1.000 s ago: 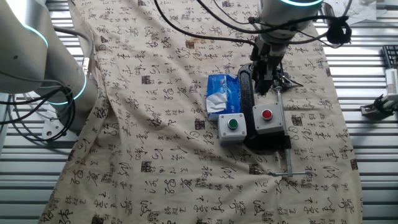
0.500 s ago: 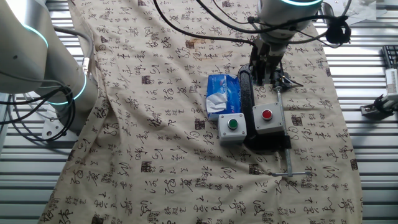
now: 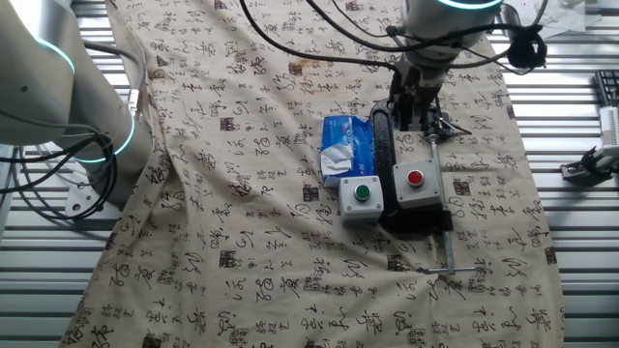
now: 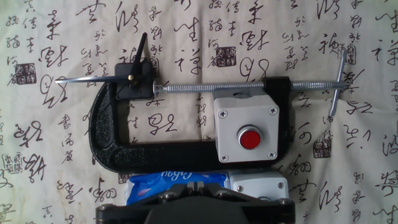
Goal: Turn the hands of a clock
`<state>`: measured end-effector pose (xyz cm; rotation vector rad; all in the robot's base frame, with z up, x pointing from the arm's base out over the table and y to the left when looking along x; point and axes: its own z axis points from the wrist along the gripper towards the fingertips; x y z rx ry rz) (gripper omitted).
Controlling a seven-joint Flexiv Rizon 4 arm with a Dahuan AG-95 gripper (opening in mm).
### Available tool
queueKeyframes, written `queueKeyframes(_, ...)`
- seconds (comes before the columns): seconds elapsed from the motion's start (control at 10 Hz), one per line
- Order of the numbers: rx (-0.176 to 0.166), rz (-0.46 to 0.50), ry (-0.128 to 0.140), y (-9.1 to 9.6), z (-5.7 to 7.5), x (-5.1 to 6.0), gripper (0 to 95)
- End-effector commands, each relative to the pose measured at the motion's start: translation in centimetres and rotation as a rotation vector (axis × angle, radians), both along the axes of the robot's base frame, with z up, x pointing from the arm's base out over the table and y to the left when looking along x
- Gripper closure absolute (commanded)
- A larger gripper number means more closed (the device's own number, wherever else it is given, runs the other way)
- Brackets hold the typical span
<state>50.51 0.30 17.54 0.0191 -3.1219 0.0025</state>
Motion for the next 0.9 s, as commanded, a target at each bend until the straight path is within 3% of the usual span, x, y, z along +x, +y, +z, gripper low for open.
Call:
queueKeyframes(0.1,0.000,0.002,-0.001,0.0,0.0,0.1,95.0)
queueKeyframes(0.5,0.002,-0.026,0.004,2.8,-0.4,2.9,95.0)
queueKeyframes(0.9,0.005,-0.034,0.004,5.6,-0.8,4.1,95.0)
